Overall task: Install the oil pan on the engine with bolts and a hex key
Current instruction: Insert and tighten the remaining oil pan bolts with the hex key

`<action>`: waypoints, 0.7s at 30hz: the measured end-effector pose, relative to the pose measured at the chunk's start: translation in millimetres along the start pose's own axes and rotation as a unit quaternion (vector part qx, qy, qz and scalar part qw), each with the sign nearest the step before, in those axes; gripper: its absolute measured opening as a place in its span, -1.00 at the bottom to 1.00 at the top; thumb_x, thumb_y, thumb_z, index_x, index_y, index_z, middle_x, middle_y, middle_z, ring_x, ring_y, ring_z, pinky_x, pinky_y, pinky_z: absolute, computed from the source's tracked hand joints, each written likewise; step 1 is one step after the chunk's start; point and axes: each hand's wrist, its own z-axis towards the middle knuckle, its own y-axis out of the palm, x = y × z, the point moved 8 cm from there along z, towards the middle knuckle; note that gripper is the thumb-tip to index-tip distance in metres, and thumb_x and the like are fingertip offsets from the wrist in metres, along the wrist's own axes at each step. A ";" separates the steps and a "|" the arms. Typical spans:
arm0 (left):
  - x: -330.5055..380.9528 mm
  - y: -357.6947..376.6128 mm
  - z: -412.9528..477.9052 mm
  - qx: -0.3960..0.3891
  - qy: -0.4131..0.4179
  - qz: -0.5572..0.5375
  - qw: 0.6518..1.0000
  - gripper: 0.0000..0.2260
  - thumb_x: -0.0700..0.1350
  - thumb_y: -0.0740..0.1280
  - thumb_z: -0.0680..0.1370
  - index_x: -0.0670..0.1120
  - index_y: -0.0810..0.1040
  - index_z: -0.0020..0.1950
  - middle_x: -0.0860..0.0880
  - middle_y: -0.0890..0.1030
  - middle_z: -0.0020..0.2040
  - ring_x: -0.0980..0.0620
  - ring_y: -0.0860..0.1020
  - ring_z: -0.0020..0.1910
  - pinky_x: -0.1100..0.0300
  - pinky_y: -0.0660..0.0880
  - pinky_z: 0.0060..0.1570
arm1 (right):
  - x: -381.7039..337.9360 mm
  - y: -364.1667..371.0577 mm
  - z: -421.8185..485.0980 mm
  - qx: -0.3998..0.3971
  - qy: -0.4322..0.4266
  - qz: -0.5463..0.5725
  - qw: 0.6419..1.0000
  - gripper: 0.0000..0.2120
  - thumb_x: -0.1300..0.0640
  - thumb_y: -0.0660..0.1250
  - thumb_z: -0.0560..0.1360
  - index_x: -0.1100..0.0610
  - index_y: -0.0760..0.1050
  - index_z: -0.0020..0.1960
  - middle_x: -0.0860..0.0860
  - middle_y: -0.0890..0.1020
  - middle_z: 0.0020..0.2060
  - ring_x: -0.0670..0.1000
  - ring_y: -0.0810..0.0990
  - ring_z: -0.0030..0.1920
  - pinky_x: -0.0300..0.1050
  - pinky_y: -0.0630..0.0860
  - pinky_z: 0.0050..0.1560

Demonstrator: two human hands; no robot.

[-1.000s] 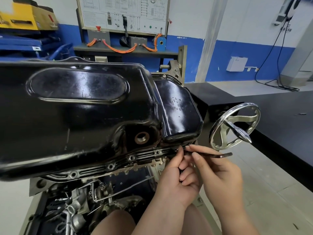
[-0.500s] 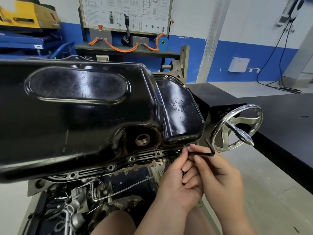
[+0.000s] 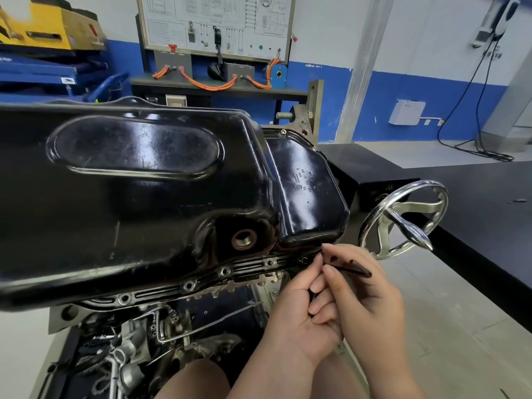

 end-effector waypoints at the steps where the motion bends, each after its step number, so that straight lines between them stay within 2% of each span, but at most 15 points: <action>1: -0.2 0.2 0.2 0.002 -0.002 0.004 1.000 -0.72 -0.12 0.30 0.46 -0.16 0.42 -0.44 0.04 0.26 -0.62 0.17 0.19 -0.76 0.40 0.05 -0.78 | -0.1 -0.6 -0.5 -0.011 0.002 0.011 1.000 -0.58 0.44 0.34 0.45 -0.10 0.63 -0.02 -0.08 0.63 -0.06 -0.08 0.64 -0.09 -0.32 0.53 -0.09; 4: -0.6 1.5 0.5 0.004 0.002 0.002 1.000 -0.76 -0.10 0.33 0.39 -0.17 0.48 -0.44 0.04 0.28 -0.61 0.18 0.19 -0.75 0.40 0.05 -0.78 | 5.0 0.0 -1.7 -0.039 0.045 0.046 0.997 -0.57 0.43 0.30 0.47 -0.11 0.65 -0.01 0.09 0.66 -0.18 0.01 0.66 -0.38 -0.22 0.59 -0.33; 7: -0.3 -0.1 -0.5 -0.004 0.003 -0.007 1.000 -0.74 -0.08 0.34 0.39 -0.16 0.45 -0.47 0.04 0.28 -0.61 0.17 0.18 -0.75 0.39 0.05 -0.79 | 7.1 -1.0 -1.1 -0.010 0.066 0.059 0.996 -0.62 0.42 0.36 0.43 -0.08 0.68 -0.11 0.00 0.68 -0.32 -0.05 0.64 -0.47 -0.34 0.53 -0.42; 9: -0.1 -2.2 -1.2 -0.011 -0.006 -0.015 1.000 -0.72 -0.09 0.31 0.45 -0.17 0.44 -0.44 0.04 0.29 -0.59 0.17 0.18 -0.76 0.39 0.05 -0.80 | 5.1 -1.1 1.1 0.023 0.058 0.053 0.997 -0.64 0.39 0.43 0.37 -0.10 0.67 -0.22 -0.09 0.67 -0.33 -0.19 0.63 -0.40 -0.45 0.48 -0.38; 11: 1.6 -2.6 -2.0 -0.009 -0.010 -0.017 1.000 -0.79 -0.15 0.28 0.47 -0.20 0.50 -0.35 0.04 0.29 -0.58 0.18 0.18 -0.76 0.39 0.05 -0.80 | 5.7 -0.1 3.1 0.044 0.054 0.029 0.997 -0.66 0.34 0.48 0.33 -0.13 0.63 -0.27 -0.12 0.67 -0.31 -0.20 0.63 -0.29 -0.44 0.48 -0.26; 13: 4.6 -1.8 -2.3 0.000 0.001 -0.006 1.000 -0.88 -0.19 0.28 0.43 -0.20 0.49 -0.30 0.04 0.29 -0.58 0.18 0.18 -0.76 0.40 0.04 -0.80 | 10.0 0.1 4.2 0.053 0.054 0.009 0.997 -0.74 0.29 0.50 0.33 -0.08 0.61 -0.24 -0.07 0.66 -0.29 -0.08 0.63 -0.19 -0.28 0.52 -0.13; 15: 5.6 -0.8 -2.1 0.008 0.007 0.004 1.000 -0.88 -0.18 0.30 0.42 -0.17 0.44 -0.31 0.04 0.28 -0.60 0.19 0.17 -0.76 0.41 0.04 -0.79 | 11.5 1.1 3.2 0.042 0.052 0.006 0.998 -0.73 0.30 0.47 0.37 -0.08 0.60 -0.19 -0.03 0.65 -0.26 -0.01 0.63 -0.15 -0.10 0.54 -0.07; 17: 5.1 0.9 -1.8 0.011 0.006 0.004 1.000 -0.86 -0.13 0.30 0.43 -0.18 0.45 -0.29 0.05 0.27 -0.61 0.18 0.18 -0.75 0.41 0.04 -0.78 | 9.2 3.0 0.6 0.015 0.041 -0.001 0.999 -0.65 0.34 0.40 0.43 -0.14 0.60 -0.08 -0.05 0.66 -0.18 0.01 0.64 -0.10 -0.07 0.55 -0.04; 19: 4.3 1.5 -0.8 0.014 0.009 0.004 1.000 -0.82 -0.12 0.32 0.40 -0.18 0.50 -0.36 0.05 0.27 -0.62 0.18 0.18 -0.75 0.41 0.03 -0.76 | 6.0 3.4 -1.1 -0.001 0.032 -0.001 0.999 -0.60 0.36 0.36 0.46 -0.17 0.62 -0.02 -0.07 0.67 -0.09 0.01 0.65 -0.10 -0.08 0.56 -0.04; 21: 3.2 1.4 0.0 0.015 0.014 0.012 1.000 -0.75 -0.10 0.33 0.39 -0.16 0.45 -0.47 0.05 0.26 -0.62 0.18 0.17 -0.75 0.40 0.04 -0.76 | 5.6 -0.6 -0.2 0.012 0.029 0.008 0.999 -0.58 0.38 0.37 0.44 -0.18 0.64 -0.11 -0.10 0.67 -0.12 -0.03 0.65 -0.12 -0.15 0.55 -0.06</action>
